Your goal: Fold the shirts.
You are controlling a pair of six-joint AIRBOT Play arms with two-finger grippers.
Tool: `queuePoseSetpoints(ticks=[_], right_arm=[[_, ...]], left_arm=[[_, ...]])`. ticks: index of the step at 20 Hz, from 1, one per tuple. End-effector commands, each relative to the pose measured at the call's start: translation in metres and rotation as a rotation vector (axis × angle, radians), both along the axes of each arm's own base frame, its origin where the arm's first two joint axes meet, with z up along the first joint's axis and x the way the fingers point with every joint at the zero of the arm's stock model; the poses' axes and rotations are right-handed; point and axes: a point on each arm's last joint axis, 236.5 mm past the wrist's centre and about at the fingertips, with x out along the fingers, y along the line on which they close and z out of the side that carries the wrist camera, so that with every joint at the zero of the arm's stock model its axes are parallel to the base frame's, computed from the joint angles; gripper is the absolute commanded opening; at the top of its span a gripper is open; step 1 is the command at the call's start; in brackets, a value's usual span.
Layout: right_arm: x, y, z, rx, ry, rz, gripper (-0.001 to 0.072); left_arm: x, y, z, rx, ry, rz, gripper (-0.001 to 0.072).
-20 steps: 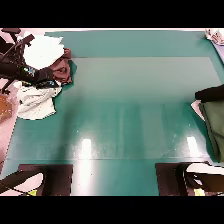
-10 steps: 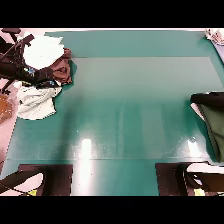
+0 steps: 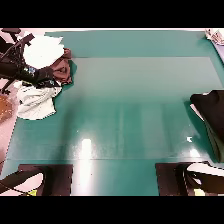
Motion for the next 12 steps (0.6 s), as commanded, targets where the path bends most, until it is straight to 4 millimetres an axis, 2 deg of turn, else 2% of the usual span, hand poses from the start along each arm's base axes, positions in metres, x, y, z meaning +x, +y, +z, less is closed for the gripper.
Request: queuePoseSetpoints(ticks=[1,2,3,4,5,6,7,8,9,10,11,12], right_arm=[[-0.057,0.0,-0.005,0.01,0.128,-0.113,0.0553],[-0.061,-0.002,0.001,0.004,0.124,-0.134,0.0601],[-0.054,-0.011,0.012,-0.034,0.088,-0.138,0.0628],[-0.034,-0.022,0.026,-0.09,-0.003,-0.121,0.0639],[0.006,-0.036,0.049,-0.173,-0.176,-0.045,0.0641],[0.057,-0.046,0.08,-0.271,-0.384,0.058,0.064],[0.116,-0.04,0.123,-0.351,-0.619,0.198,0.0636],[0.174,-0.013,0.174,-0.407,-0.871,0.357,0.0592],[0.214,0.03,0.219,-0.42,-1.075,0.521,0.0559],[0.239,0.08,0.25,-0.409,-1.21,0.694,0.0539],[0.251,0.125,0.261,-0.383,-1.275,0.844,0.0473],[0.256,0.164,0.261,-0.351,-1.299,0.956,0.0437]], left_arm=[[0.001,0.0,0.001,0.0,-0.006,0.002,0.0023],[0.002,0.0,0.001,-0.001,-0.01,0.004,0.0023],[0.004,0.0,0.002,-0.001,-0.021,0.006,0.0023],[0.008,0.0,0.003,-0.001,-0.037,0.007,0.0023],[0.013,0.001,0.006,0.004,-0.067,0.0,0.0023],[0.017,0.001,0.008,0.005,-0.09,0.002,0.0023],[0.021,0.002,0.013,0.008,-0.128,0.001,0.0023],[0.024,0.002,0.022,0.016,-0.179,-0.008,0.0023],[0.025,0.004,0.038,0.025,-0.247,-0.008,0.0023],[0.022,0.007,0.054,0.038,-0.311,-0.003,0.0023],[0.016,0.013,0.073,0.052,-0.386,0.019,0.0023],[0.007,0.021,0.088,0.078,-0.457,0.046,0.0023]])
